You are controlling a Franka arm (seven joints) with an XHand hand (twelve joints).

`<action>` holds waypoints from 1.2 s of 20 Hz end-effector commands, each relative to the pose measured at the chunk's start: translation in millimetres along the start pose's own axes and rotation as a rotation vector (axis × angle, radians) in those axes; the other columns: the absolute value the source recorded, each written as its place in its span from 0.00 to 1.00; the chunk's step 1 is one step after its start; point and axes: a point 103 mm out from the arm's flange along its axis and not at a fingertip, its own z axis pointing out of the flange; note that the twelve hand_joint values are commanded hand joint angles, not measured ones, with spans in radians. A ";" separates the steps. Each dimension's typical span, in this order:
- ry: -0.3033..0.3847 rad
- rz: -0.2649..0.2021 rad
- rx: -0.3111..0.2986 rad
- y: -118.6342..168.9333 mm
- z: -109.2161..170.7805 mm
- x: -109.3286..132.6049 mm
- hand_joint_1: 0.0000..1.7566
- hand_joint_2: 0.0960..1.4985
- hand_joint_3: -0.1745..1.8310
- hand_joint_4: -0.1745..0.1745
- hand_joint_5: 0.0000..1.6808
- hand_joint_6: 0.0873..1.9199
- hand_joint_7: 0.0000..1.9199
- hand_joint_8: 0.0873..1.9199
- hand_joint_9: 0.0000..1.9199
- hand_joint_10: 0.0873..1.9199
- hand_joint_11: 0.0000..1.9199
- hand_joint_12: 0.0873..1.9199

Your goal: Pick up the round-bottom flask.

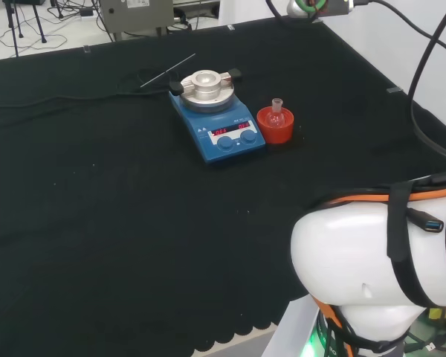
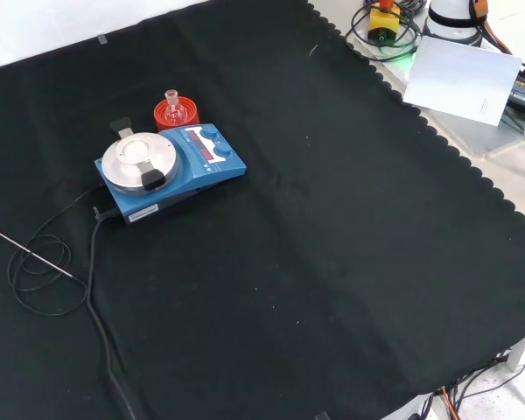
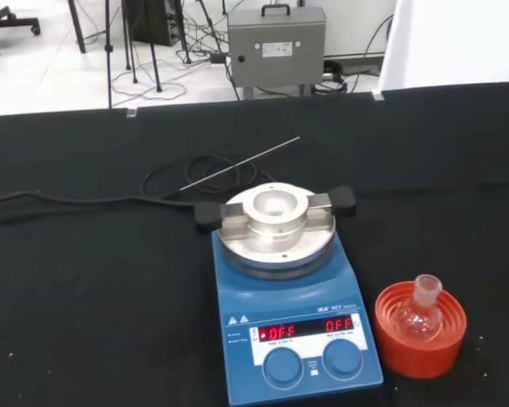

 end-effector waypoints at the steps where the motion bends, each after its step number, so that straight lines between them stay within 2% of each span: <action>1: 0.004 0.076 0.055 31.6 49.2 -31.5 0.10 0.84 0.20 0.44 0.19 0.00 0.02 0.22 0.05 0.34 0.00 0.48; 6: 0.042 0.103 0.048 61.8 78.6 -52.3 0.12 0.84 0.20 0.43 0.19 0.00 0.02 0.22 0.06 0.34 0.00 0.49; 11: 0.077 0.104 0.069 109.2 115.5 -72.1 0.13 0.84 0.19 0.41 0.20 0.00 0.03 0.22 0.06 0.34 0.00 0.50; 17: 0.103 0.108 0.110 161.2 150.8 -82.2 0.14 0.84 0.19 0.40 0.20 0.00 0.03 0.23 0.06 0.34 0.00 0.51; 24: 0.103 0.128 0.147 189.7 186.8 -99.9 0.15 0.84 0.19 0.39 0.20 0.00 0.02 0.23 0.06 0.34 0.00 0.51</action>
